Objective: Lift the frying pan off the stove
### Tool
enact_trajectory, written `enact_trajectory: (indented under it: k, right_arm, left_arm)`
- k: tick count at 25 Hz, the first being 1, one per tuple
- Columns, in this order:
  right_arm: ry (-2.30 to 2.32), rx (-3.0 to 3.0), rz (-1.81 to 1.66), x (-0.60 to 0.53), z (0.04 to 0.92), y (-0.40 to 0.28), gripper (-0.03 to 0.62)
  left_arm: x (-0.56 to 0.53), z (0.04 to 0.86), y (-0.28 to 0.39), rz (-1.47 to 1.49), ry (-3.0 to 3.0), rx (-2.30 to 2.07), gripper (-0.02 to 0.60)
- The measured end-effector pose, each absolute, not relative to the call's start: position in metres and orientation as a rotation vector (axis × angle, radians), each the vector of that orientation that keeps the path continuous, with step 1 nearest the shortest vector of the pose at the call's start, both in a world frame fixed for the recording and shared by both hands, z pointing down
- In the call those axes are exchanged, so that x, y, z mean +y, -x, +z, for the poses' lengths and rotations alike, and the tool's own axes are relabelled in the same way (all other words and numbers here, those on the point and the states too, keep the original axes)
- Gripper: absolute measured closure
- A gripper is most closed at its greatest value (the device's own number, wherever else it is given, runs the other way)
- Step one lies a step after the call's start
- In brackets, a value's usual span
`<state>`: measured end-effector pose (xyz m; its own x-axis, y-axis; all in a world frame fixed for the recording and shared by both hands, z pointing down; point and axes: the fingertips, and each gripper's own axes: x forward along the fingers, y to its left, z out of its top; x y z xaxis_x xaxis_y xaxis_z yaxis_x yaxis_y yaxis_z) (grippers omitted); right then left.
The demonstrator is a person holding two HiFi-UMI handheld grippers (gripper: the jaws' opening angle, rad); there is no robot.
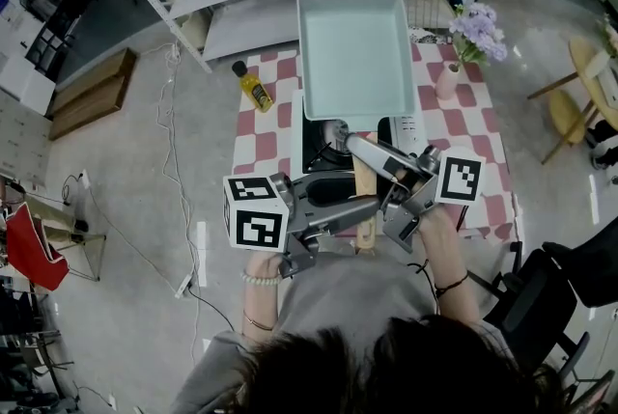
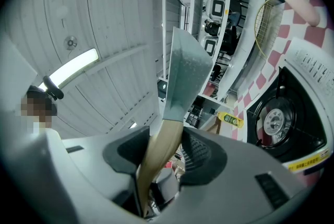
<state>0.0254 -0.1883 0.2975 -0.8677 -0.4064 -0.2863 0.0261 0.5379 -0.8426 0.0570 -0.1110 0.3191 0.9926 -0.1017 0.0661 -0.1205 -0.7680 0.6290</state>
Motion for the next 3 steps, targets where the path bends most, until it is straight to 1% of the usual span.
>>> enact_trajectory:
  k: [3]
  right_arm:
    - [0.308,2.322,-1.287,-0.1884,0.2974,-0.0258,0.393]
  left_arm:
    - [-0.1112,0.3188,-0.0572,0.041,-2.456,-0.154,0.408]
